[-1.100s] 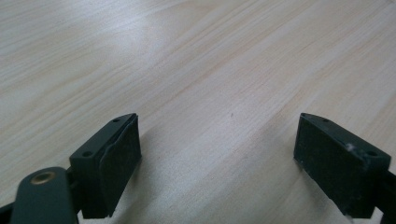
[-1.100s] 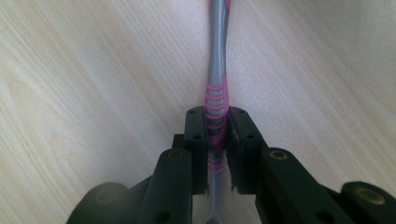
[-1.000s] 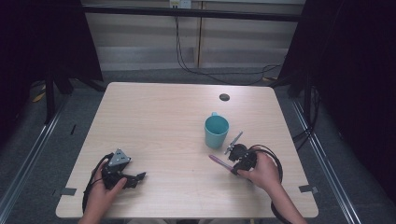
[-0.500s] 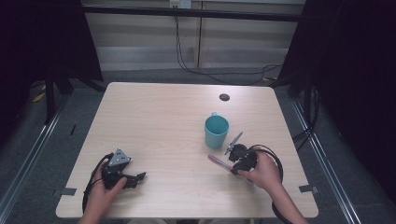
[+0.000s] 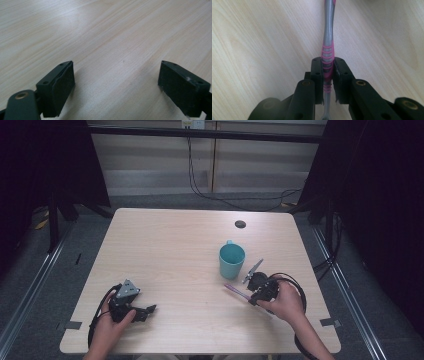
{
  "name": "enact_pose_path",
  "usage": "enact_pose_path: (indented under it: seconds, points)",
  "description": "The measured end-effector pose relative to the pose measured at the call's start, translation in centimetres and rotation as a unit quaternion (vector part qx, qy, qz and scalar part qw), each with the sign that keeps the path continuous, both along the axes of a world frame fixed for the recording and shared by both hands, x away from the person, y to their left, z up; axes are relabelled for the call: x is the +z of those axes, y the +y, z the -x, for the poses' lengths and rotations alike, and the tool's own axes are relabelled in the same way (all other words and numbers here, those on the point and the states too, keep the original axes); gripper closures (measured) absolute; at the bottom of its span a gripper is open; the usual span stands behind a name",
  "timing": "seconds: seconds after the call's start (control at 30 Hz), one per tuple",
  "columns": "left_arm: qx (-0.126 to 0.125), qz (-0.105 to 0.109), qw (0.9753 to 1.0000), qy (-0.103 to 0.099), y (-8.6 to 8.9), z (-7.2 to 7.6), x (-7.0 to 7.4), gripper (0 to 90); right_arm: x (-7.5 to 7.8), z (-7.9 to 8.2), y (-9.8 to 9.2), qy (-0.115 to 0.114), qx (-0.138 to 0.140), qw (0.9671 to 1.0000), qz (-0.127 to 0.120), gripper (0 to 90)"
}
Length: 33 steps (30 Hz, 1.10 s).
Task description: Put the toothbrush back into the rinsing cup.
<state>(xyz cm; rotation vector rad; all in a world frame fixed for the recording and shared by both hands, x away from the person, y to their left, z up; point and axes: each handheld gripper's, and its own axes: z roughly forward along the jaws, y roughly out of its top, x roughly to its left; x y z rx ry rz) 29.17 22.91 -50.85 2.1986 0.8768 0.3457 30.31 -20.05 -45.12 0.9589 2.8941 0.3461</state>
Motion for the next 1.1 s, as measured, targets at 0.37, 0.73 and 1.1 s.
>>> enact_pose_path:
  seconds: [0.37,0.73,1.1]
  points:
    - [-0.005,-0.001,1.0000,0.001,0.0,0.0,0.0,10.5,0.9,0.0,0.9,-0.006,0.012,0.9999,0.006,80.1]
    - [-0.017,-0.015,0.9997,0.012,-0.6,-0.2,0.8,15.8,1.4,-0.1,1.0,-0.004,0.022,0.9997,0.005,80.1]
    - [-0.059,-0.029,0.9977,0.018,-2.7,-0.8,2.9,16.0,1.6,-0.2,0.9,-0.001,0.022,0.9998,0.001,80.1]
